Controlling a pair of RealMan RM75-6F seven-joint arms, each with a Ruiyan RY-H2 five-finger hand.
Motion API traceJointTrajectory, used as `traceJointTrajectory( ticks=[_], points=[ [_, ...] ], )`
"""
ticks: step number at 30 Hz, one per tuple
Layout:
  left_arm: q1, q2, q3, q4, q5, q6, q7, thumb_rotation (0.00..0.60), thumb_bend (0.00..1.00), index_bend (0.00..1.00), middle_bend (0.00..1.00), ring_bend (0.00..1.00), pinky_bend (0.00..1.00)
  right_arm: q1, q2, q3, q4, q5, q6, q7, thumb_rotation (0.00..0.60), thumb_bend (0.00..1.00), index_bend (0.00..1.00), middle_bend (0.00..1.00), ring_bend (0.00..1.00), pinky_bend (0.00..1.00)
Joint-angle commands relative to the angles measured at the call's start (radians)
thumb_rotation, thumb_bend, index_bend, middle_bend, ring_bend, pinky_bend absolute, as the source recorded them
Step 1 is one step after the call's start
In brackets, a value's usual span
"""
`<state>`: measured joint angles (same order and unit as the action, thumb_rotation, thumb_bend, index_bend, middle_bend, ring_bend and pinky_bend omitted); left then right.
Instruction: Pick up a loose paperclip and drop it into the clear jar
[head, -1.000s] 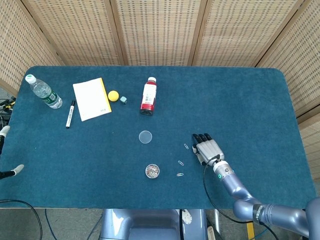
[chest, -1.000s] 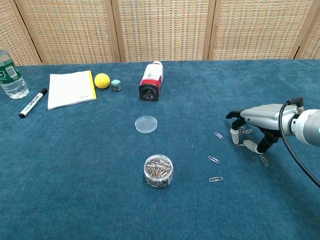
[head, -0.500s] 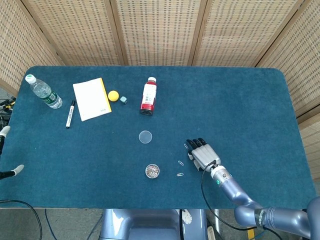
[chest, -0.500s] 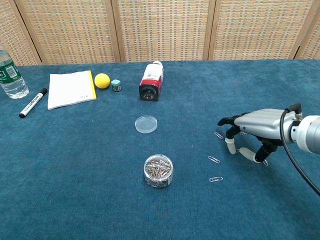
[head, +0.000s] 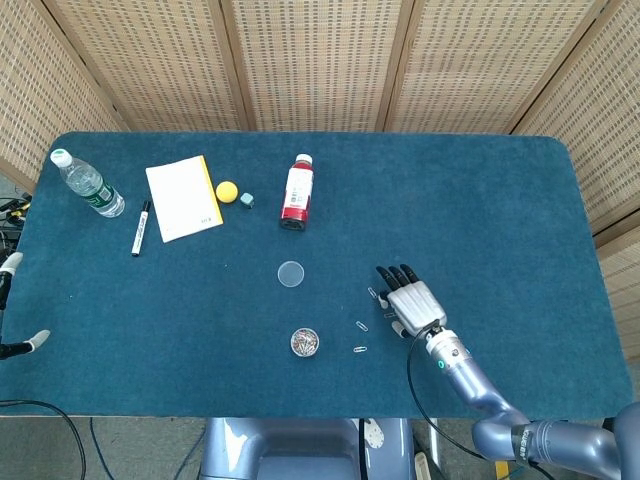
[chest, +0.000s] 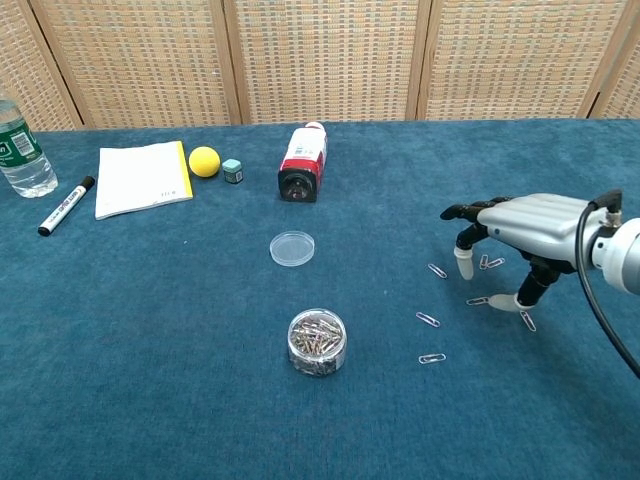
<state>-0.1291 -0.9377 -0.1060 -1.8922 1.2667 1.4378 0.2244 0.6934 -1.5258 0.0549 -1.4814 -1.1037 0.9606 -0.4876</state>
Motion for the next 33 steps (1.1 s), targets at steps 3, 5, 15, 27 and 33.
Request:
traceJointTrajectory(
  ticks=[3, 5, 15, 27, 33],
  points=[
    [0.001, 0.001, 0.0, 0.001, -0.001, 0.0, -0.003, 0.6, 0.0, 0.0, 0.0, 0.0, 0.0, 0.004, -0.02, 0.004, 0.032, 0.022, -0.012, -0.021, 0.6, 0.28, 0.43, 0.0, 0.0, 0.05],
    [0.0, 0.002, 0.0, 0.002, -0.001, -0.001, -0.006, 0.6, 0.0, 0.0, 0.0, 0.0, 0.0, 0.005, -0.03, 0.007, 0.042, 0.029, -0.014, -0.023, 0.6, 0.28, 0.43, 0.0, 0.0, 0.05],
    [-0.001, 0.005, -0.001, 0.003, -0.003, -0.005, -0.013, 0.6, 0.0, 0.0, 0.0, 0.0, 0.0, 0.019, -0.047, 0.02, 0.057, 0.059, -0.037, -0.047, 0.6, 0.29, 0.43, 0.0, 0.0, 0.05],
    [0.0, 0.009, -0.001, 0.004, -0.002, -0.004, -0.023, 0.6, 0.0, 0.0, 0.0, 0.0, 0.0, 0.025, -0.052, 0.026, 0.056, 0.069, -0.034, -0.066, 0.6, 0.33, 0.46, 0.0, 0.0, 0.06],
    [0.001, 0.01, -0.001, 0.005, 0.0, -0.004, -0.027, 0.6, 0.0, 0.0, 0.0, 0.0, 0.0, 0.025, -0.053, 0.027, 0.057, 0.072, -0.034, -0.068, 0.6, 0.37, 0.46, 0.0, 0.0, 0.06]
  ],
)
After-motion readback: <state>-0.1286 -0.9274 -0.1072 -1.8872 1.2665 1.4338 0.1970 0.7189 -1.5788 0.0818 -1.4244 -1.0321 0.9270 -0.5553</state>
